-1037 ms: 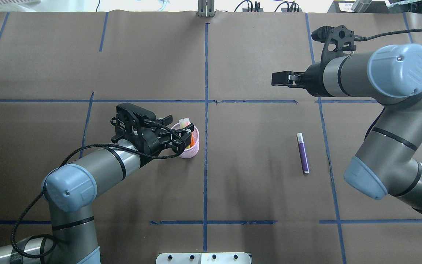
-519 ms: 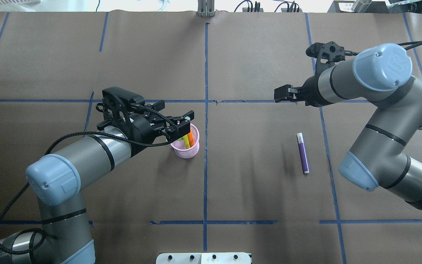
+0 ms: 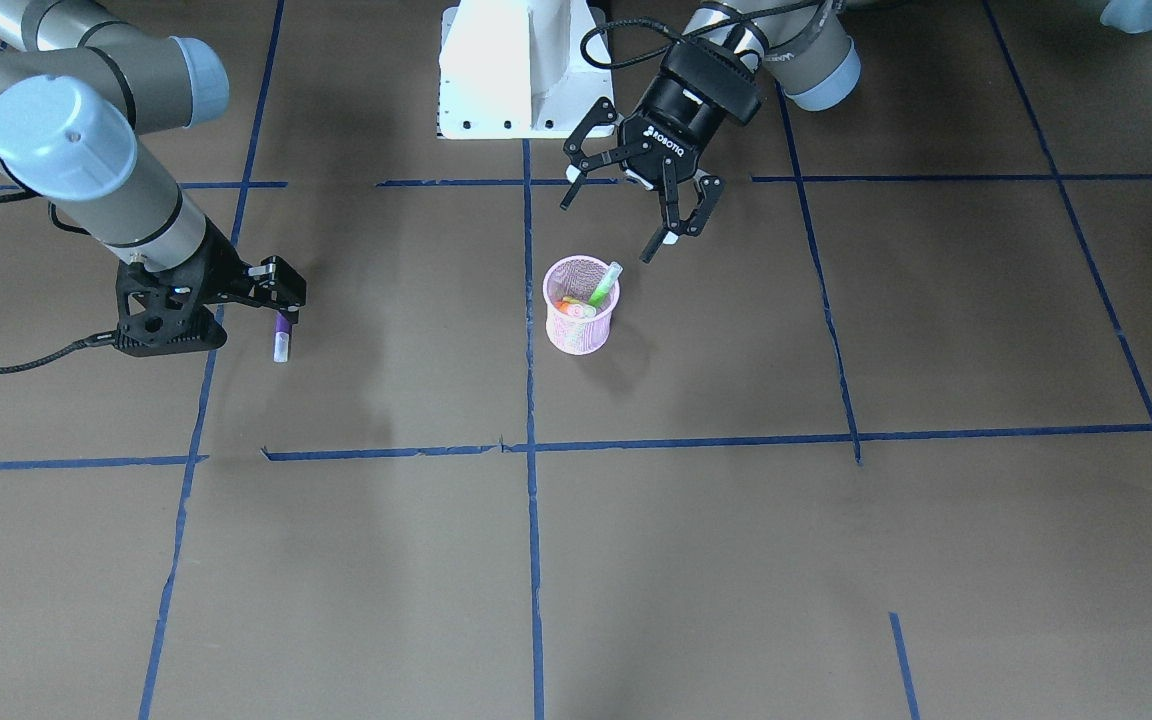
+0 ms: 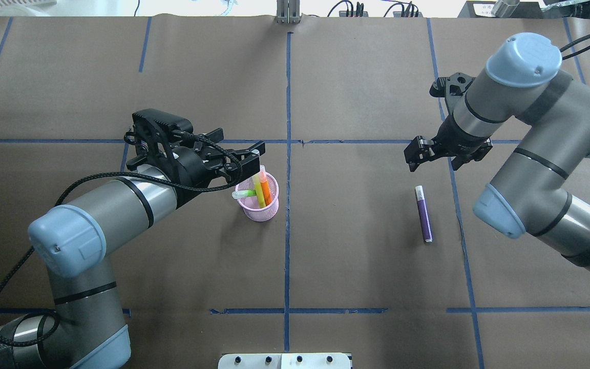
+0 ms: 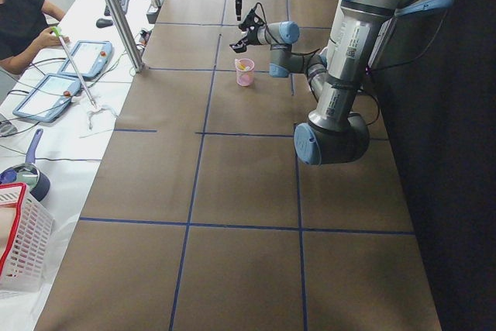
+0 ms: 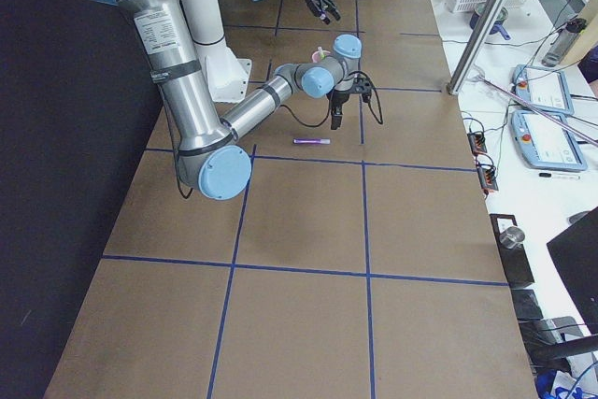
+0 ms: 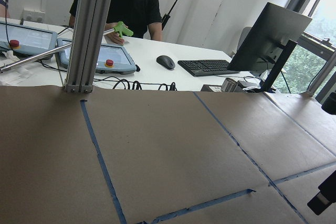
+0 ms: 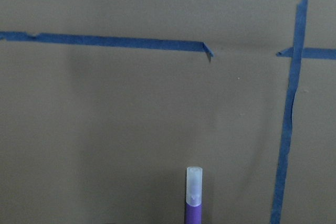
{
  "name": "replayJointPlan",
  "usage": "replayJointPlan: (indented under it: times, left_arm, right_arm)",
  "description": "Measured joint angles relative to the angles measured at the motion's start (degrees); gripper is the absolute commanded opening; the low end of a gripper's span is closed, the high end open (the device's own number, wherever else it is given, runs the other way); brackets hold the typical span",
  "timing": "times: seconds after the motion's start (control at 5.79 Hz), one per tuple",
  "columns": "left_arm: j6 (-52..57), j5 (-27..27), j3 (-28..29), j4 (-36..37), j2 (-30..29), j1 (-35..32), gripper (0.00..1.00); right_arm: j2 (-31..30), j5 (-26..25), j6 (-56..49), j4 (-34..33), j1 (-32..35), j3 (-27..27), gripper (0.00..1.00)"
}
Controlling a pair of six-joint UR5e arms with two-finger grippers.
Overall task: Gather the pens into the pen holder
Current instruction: 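Grasp the purple highlighter with the right gripper while the left gripper rises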
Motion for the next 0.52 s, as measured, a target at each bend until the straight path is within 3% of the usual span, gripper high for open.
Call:
replayJointPlan:
  times: [0.52]
  left_arm:
    - [0.0,0.1,0.5,-0.1,1.4,0.1,1.0]
  right_arm:
    - [2.4,6.1,-8.2,-5.5,-1.5,-7.9,0.88]
